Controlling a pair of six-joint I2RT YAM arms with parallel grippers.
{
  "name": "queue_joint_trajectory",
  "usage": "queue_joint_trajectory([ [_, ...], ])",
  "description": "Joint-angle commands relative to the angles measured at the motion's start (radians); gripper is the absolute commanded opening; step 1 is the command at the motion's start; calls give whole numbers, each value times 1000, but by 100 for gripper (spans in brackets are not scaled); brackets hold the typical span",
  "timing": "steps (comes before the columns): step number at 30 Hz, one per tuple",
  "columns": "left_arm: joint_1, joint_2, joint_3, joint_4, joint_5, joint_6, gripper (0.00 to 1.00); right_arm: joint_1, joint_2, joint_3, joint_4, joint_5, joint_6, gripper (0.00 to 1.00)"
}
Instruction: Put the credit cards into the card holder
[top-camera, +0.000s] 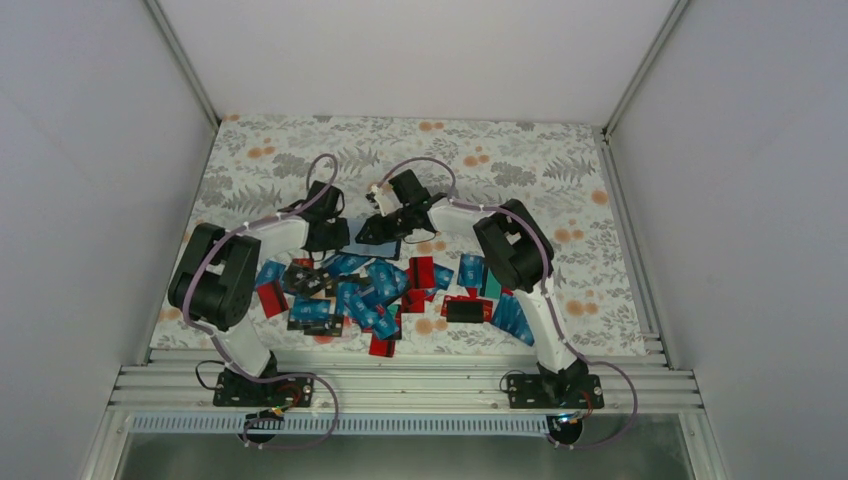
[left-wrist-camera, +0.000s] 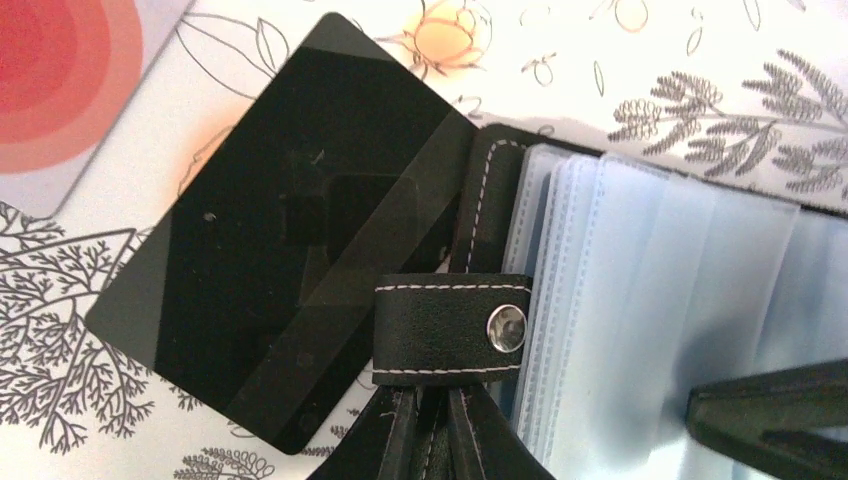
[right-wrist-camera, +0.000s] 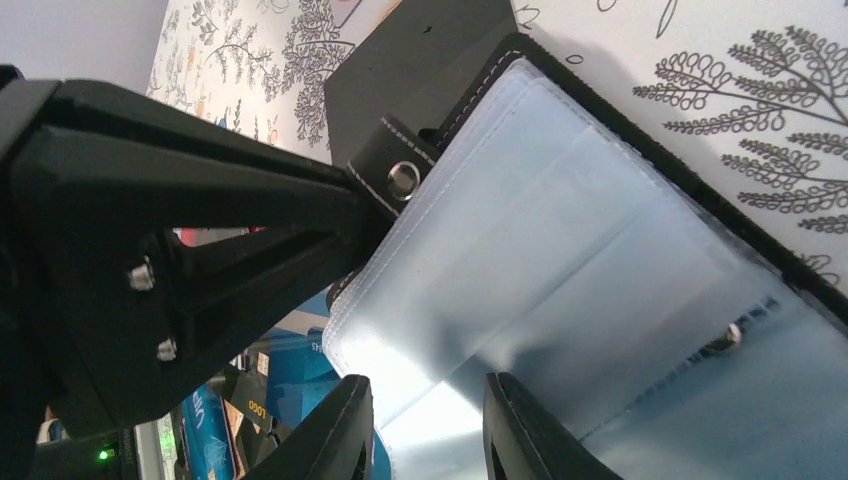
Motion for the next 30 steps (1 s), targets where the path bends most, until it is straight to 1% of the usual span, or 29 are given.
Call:
queue_joint_trajectory([
  [1,13,17,50,61,-40,-59,10,0,61,-62,-120,86,-29,31],
  [9,78,15,59,80,-68,-111,10,0,71,-54,-133,90,-39,30],
  [13,103,-46,26,96,-73,-104,10,-2,52,-19,-158,88,-44,31],
  [15,103,-79,16,97,-56,-87,12,-3,34,1,-171,83,-43,31],
  [16,103,-95,11,91,-46,-82,15,-3,26,13,-177,77,-43,31],
  [18,103,-125,-7,79,-7,-69,18,-3,5,42,-194,68,-40,32],
  [21,99,-160,-62,85,97,-50,21,-3,-30,87,-224,65,-35,32],
  [24,83,-194,-117,80,132,-52,22,-5,-77,104,-247,91,-30,33],
  [27,74,-228,-174,93,159,-59,23,-11,-129,76,-255,136,-18,33],
  [30,70,-234,-216,114,159,-51,24,-29,-201,4,-230,181,17,33],
])
